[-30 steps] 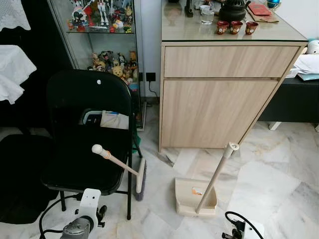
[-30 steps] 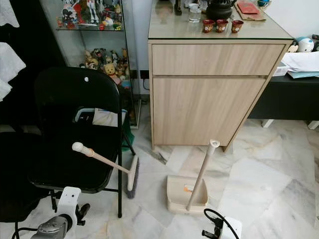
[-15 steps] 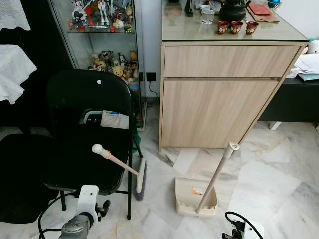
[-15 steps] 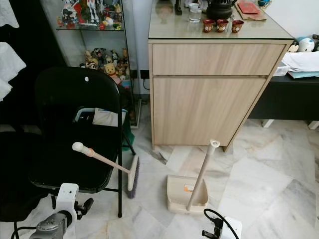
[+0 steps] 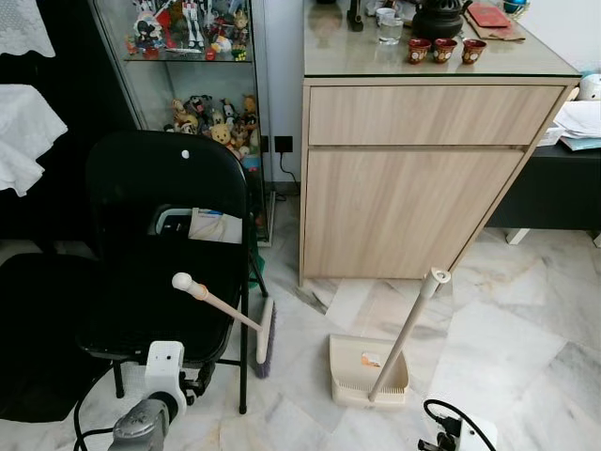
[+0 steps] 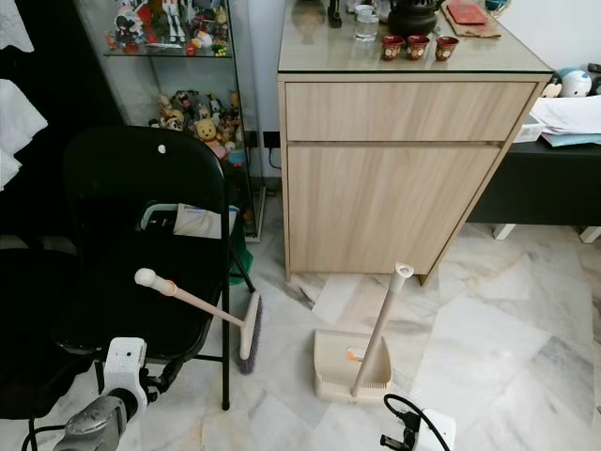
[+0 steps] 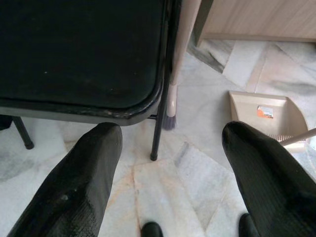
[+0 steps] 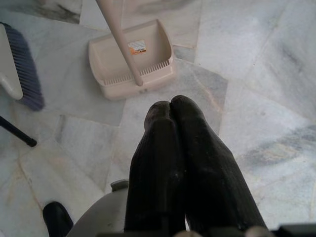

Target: Sweep floor

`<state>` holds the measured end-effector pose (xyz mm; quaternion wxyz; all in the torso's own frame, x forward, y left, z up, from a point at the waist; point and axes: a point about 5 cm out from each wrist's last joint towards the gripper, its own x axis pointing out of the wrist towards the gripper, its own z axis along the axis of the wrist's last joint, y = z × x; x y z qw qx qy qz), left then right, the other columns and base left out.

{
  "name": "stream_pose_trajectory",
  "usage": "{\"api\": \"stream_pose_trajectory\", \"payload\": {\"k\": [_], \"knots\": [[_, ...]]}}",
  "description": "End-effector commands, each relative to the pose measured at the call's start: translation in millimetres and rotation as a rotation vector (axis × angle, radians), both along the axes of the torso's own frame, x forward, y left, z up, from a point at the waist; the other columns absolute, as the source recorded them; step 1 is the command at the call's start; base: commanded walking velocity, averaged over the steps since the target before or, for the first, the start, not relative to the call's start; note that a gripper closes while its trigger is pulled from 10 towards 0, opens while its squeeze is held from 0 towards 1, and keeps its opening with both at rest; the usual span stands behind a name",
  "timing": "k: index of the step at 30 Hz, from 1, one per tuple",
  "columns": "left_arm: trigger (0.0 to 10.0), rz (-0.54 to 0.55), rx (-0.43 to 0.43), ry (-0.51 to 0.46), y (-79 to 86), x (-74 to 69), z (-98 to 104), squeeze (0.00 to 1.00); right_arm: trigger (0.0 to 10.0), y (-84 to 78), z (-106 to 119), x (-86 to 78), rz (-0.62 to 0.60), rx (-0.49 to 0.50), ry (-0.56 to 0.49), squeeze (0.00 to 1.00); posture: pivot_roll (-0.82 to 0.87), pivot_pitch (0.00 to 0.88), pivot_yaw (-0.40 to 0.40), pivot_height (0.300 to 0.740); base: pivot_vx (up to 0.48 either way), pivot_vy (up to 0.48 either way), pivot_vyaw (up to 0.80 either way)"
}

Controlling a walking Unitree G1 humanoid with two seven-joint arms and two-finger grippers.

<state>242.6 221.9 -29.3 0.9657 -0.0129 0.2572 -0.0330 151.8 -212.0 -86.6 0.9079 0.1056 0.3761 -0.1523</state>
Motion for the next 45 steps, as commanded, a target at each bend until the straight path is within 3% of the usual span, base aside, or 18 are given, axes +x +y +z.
{"api": "stream_pose_trajectory", "payload": {"k": [1,6,13,29,36,45], "knots": [[10.0,0.005,-0.01,-0.045,4.3,0.7,4,0.0,10.0,0.5,-2,-4.3,-0.01,0.006,0.015,0.0,0.04,0.083,-0.005,0.74,0.0,0.0,0.0],[10.0,0.009,-0.025,-0.111,4.3,6.6,13,0.0,10.0,0.6,-2,-4.3,-0.006,0.004,0.017,0.0,0.04,0.08,-0.007,0.74,0.0,0.0,0.0],[10.0,-0.064,-0.037,-0.218,-9.3,21.2,29,0.0,10.0,-1.9,-1,-1.8,-0.004,-0.002,0.014,0.0,0.04,0.074,-0.007,0.74,0.0,0.0,0.0],[10.0,-0.021,-0.028,-0.29,-4.0,22.6,39,0.0,10.0,-1.8,0,-0.8,-0.001,-0.003,0.012,0.0,0.05,0.07,-0.013,0.74,0.0,0.0,0.0],[10.0,-0.016,-0.064,-0.341,-9.4,38.0,53,0.0,10.0,-3.2,0,0.0,-0.001,-0.006,0.009,0.0,0.04,0.074,-0.016,0.74,0.0,0.0,0.0],[10.0,-0.013,-0.078,-0.367,-13.5,47.2,60,0.0,10.0,-4.1,0,-0.2,-0.003,-0.008,0.01,0.0,0.03,0.074,-0.019,0.74,0.0,0.0,0.0]]}}
